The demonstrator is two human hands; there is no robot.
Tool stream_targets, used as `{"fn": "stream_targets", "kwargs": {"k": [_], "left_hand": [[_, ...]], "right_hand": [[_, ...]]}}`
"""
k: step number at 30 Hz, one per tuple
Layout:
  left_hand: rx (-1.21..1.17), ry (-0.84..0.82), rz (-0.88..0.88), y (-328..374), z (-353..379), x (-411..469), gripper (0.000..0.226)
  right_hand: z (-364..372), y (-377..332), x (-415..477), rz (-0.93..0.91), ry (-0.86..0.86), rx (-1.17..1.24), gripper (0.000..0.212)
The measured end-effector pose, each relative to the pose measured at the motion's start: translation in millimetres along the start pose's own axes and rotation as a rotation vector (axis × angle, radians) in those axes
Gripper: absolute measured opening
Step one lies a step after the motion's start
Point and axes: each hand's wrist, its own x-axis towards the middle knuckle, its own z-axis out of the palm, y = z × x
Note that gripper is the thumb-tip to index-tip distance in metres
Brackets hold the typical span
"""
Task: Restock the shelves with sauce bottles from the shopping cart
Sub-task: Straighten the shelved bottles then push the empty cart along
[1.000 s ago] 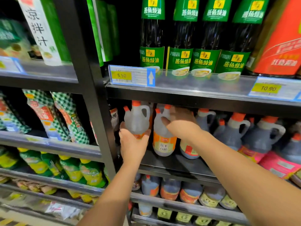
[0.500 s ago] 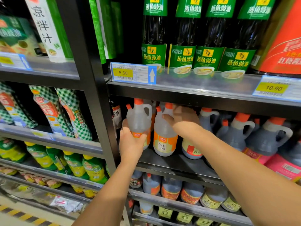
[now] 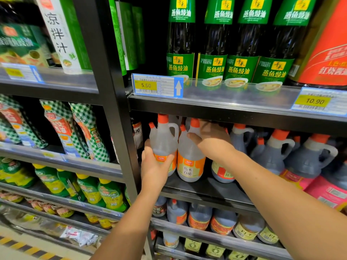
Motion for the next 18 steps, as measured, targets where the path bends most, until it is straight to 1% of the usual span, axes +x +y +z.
{"fn": "stream_targets", "kwargs": {"k": [5, 7, 10, 11, 12, 14, 16, 18], "left_hand": [[-0.04, 0.001, 0.01, 1, 3, -5, 0.048], [-0.015, -0.004, 0.036, 1, 3, -11, 0.063], [0.072, -0.022, 0.062, 4, 1, -28, 0.095], [0.099, -0.014, 0.084, 5, 0, -35, 0.102], [0.124, 0.005, 0.123, 6, 0, -43, 0.104], [0.172, 0.076, 0.213, 11, 0, -58, 0.099], [0.188, 0.143, 0.294, 20, 4, -68, 0.09], [0.169, 0.139, 0.384, 32, 12, -75, 0.08]], "right_hand": [[3, -1, 0, -0.009, 0.016, -0.004, 0.054], [4, 0, -6, -0.039, 0.039, -0.011, 0.052], [3, 10, -21, -0.158, 0.158, -0.027, 0.047], [2, 16, -26, -0.177, 0.196, -0.016, 0.045], [0, 22, -32, -0.18, 0.232, -0.005, 0.041], [-5, 37, -41, -0.176, 0.339, -0.038, 0.034], [-11, 52, -49, -0.138, 0.458, -0.13, 0.031], [-18, 67, -58, -0.068, 0.557, -0.184, 0.034]]}}
